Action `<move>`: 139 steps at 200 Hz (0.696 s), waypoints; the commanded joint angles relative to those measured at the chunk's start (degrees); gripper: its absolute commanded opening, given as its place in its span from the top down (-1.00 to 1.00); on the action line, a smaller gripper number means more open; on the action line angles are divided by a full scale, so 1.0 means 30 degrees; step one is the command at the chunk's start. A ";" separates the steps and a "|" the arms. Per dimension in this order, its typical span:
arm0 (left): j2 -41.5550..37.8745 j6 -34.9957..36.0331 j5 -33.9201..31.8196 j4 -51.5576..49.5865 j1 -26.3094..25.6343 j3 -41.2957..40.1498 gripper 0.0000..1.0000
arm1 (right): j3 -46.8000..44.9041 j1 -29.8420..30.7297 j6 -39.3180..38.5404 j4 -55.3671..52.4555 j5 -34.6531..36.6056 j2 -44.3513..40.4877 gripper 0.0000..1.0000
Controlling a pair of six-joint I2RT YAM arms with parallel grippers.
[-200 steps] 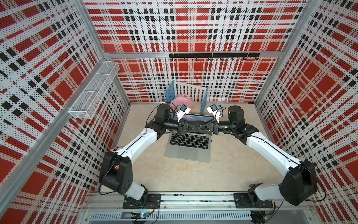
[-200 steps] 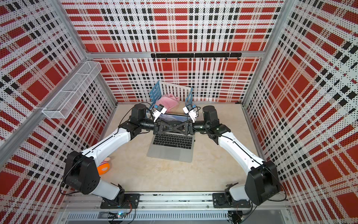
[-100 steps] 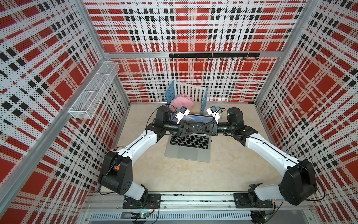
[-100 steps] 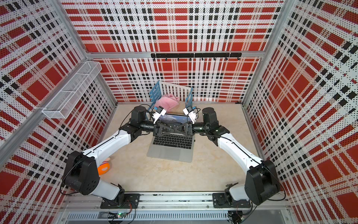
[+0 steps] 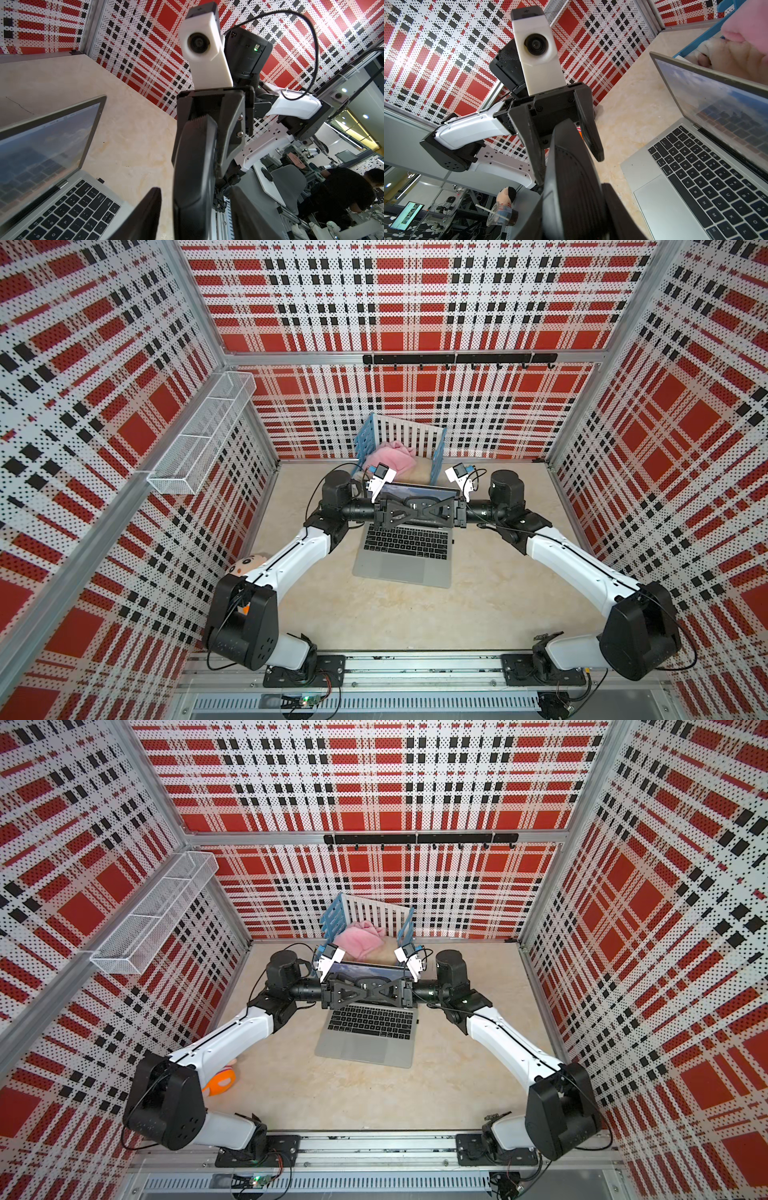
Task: Remove the wireless mouse receiver from the laptop
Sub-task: Place the mouse at the center of the board.
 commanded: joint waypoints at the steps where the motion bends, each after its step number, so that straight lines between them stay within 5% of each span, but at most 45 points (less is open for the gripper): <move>1: -0.0062 -0.0297 -0.0109 0.0609 -0.0270 0.0514 -0.09 | -0.0054 0.0275 0.0272 0.0912 -0.0402 -0.0577 0.38; 93: -0.0150 -0.0417 -0.0064 0.0681 -0.0134 0.0847 0.09 | -0.0317 0.0441 0.0180 0.0963 -0.0431 -0.0639 0.39; 139: 0.0252 -0.0475 0.0393 0.0664 -0.0382 0.0999 0.67 | -0.0314 0.0423 0.0262 0.1109 -0.0345 -0.0562 0.38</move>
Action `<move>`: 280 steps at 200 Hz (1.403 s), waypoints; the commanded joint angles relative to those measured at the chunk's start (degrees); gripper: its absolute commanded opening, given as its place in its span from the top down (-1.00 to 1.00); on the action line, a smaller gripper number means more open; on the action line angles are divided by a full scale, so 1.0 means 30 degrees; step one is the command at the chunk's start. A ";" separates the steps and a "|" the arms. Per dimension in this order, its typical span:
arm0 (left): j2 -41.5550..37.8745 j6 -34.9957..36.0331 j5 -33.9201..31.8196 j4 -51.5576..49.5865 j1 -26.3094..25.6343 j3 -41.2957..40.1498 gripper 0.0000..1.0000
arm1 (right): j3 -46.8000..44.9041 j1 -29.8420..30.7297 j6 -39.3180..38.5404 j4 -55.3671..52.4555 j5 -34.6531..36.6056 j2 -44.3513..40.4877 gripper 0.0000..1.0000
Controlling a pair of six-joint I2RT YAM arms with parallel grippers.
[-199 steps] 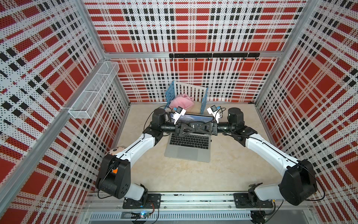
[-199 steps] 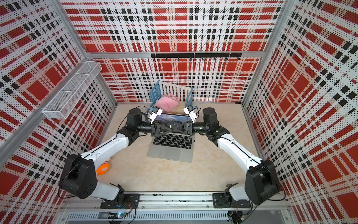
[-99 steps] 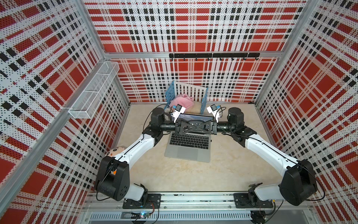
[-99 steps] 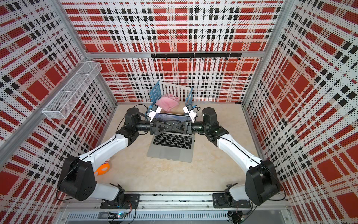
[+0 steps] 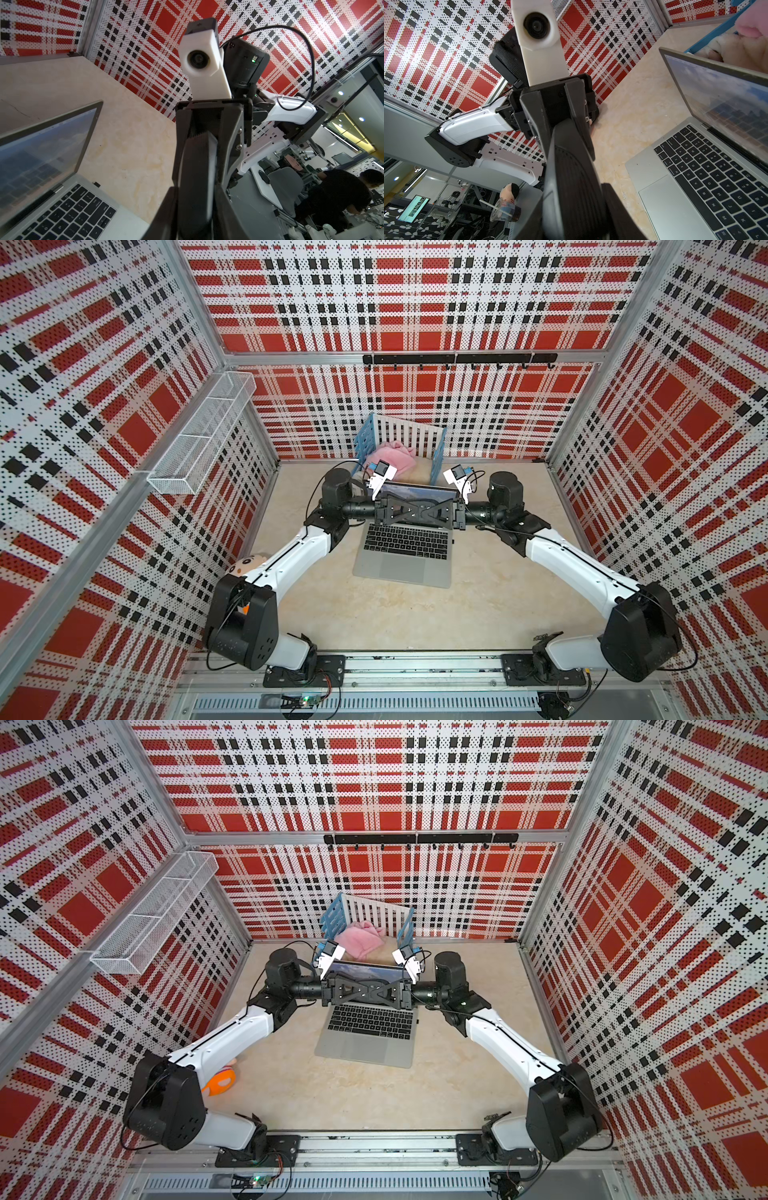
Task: Remove the wireless mouse receiver from the laptop
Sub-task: Place the mouse at the center of the board.
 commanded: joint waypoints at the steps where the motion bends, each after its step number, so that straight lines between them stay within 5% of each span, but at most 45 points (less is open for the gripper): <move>1: 0.0230 0.0148 0.0413 0.0431 -0.0266 0.0605 0.68 | -0.0037 0.0157 0.0117 0.0752 -0.0155 -0.0448 0.38; 29: 0.0443 0.0130 0.0478 0.0405 -0.0485 0.0635 1.00 | 0.0046 0.0146 0.0020 0.0645 0.0060 -0.0413 0.27; 48: 0.0418 -0.0487 -0.0236 0.0609 -0.0468 0.0628 1.00 | 0.0052 0.0150 -0.0072 0.0511 0.0296 -0.0413 0.19; 66: 0.0169 -0.4504 -0.0672 0.5168 -0.0457 -0.0457 1.00 | -0.0101 0.0142 0.0038 0.0797 0.0402 -0.0438 0.12; 92: 0.0289 -0.9972 -0.1493 1.1463 -0.0085 -0.1858 1.00 | 0.0066 0.0139 -0.0212 0.0287 0.0671 -0.0434 -0.78; 111: 0.0414 -1.0280 -0.1811 1.1703 0.0097 -0.2162 1.00 | 0.0345 0.0084 -0.0993 -0.0779 0.1201 -0.0630 -0.99; 199: 0.1065 -1.2242 -0.1580 1.3613 0.0721 -0.4064 1.00 | 0.1846 -0.0975 -0.3899 -0.6128 0.3352 -0.1893 -0.97; 280: 0.1667 -1.2467 -0.0947 1.3030 0.0715 -0.4467 1.00 | 0.2848 0.0681 -0.3957 -0.6201 0.3185 0.0066 -0.70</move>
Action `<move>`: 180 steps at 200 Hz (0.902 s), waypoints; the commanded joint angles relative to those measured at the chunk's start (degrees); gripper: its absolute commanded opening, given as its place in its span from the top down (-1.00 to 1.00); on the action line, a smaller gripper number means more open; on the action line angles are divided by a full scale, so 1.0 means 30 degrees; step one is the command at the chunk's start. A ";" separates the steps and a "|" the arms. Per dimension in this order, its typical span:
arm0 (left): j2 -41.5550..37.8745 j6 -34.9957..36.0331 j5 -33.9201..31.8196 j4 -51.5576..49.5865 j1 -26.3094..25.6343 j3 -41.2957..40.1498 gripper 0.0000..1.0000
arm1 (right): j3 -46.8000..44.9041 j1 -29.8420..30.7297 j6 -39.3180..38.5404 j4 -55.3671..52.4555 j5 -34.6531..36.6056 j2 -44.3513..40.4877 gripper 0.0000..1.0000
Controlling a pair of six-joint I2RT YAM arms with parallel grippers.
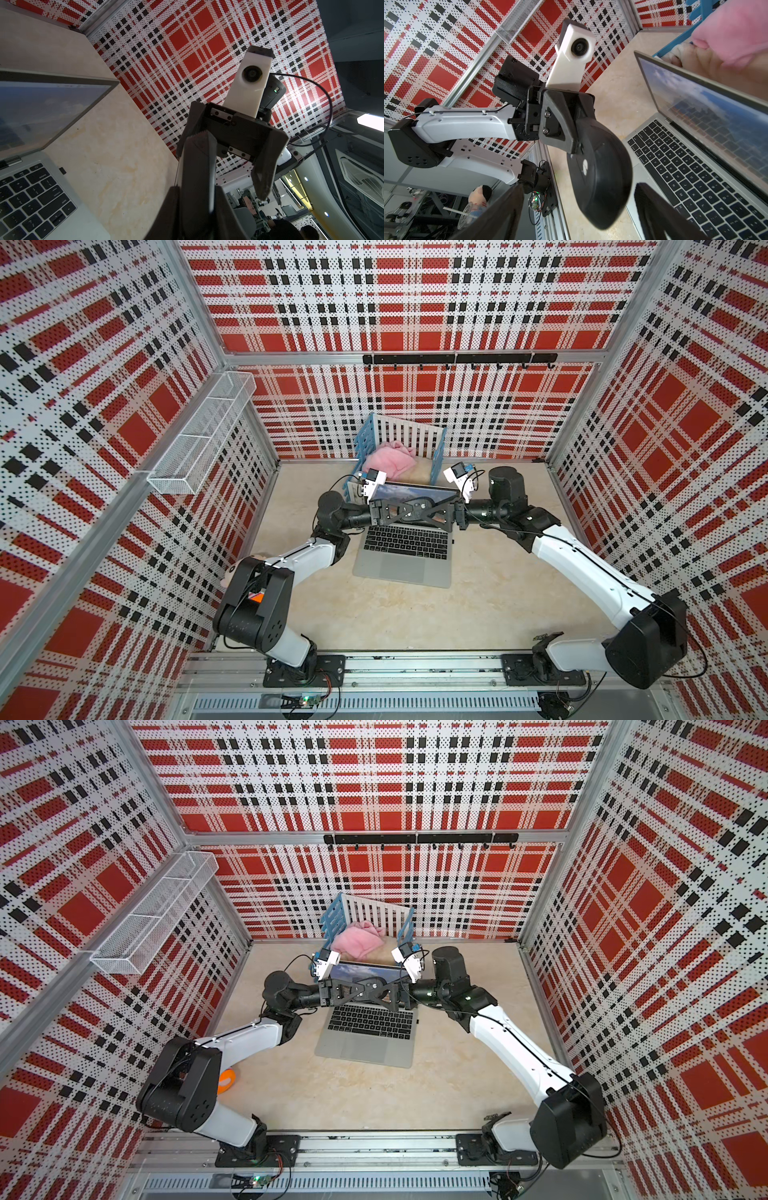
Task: Remove the wireless mouse receiver from the laptop
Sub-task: Place the mouse at the center of the board.
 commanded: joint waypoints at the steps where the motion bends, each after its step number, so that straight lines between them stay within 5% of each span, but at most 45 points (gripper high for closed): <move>1: -0.0085 0.0057 0.0446 0.0337 0.0143 -0.0138 1.00 | 0.0517 0.0229 -0.0090 -0.0061 0.0169 0.0505 -0.70; 90: -0.0710 0.2599 0.0283 -0.3540 0.0600 0.0041 1.00 | 0.0366 0.0281 0.0491 0.0257 0.0117 0.1553 -0.42; 124: -0.0909 1.2964 -0.2445 -1.7669 0.0374 0.4124 1.00 | 0.0250 0.0280 0.0514 0.0381 0.0115 0.1599 -0.44; 180: -0.1030 1.2374 -0.1650 -1.7158 0.0515 0.4265 1.00 | -0.0251 0.0282 0.1172 0.1499 -0.0326 0.1685 -0.44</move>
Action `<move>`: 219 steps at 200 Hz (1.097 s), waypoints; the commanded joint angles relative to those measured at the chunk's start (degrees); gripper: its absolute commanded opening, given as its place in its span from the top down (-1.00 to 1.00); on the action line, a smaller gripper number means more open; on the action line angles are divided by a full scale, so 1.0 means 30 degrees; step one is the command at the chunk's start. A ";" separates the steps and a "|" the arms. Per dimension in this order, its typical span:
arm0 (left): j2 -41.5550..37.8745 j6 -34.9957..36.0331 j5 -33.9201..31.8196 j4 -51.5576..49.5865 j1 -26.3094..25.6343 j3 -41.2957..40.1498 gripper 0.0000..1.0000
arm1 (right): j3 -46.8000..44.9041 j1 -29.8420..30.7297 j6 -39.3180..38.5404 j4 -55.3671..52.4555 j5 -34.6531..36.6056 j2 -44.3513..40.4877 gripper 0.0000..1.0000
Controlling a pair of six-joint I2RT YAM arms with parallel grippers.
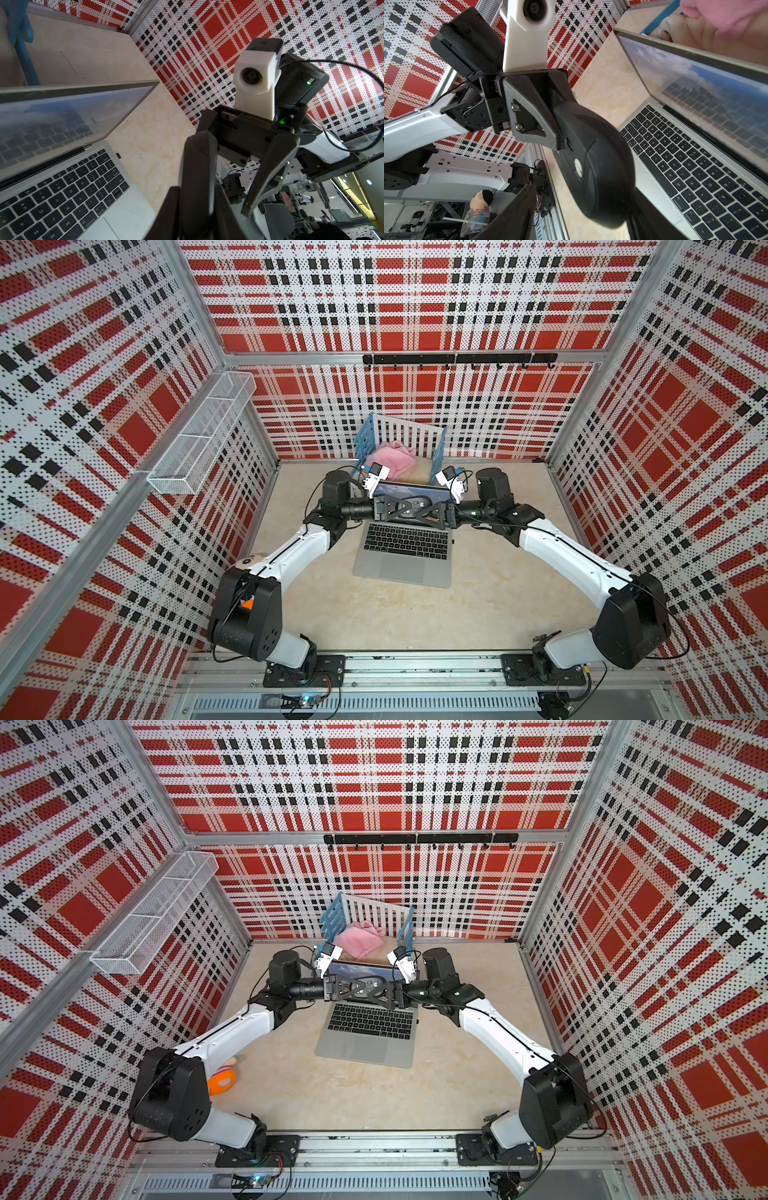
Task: Remove the wireless mouse receiver from the laptop
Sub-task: Place the mouse at the center of the board.
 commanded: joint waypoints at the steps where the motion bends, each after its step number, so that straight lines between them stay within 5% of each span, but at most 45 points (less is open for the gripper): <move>1: -0.0019 0.1461 -0.0425 -0.2009 0.0069 0.0168 1.00 | -0.0237 0.0135 0.0357 0.1287 -0.0815 -0.0077 -0.44; 219: -0.0556 -0.0384 0.0806 0.0573 -0.0475 -0.0522 1.00 | -0.0218 0.0193 0.0691 0.1948 -0.0714 0.0510 0.03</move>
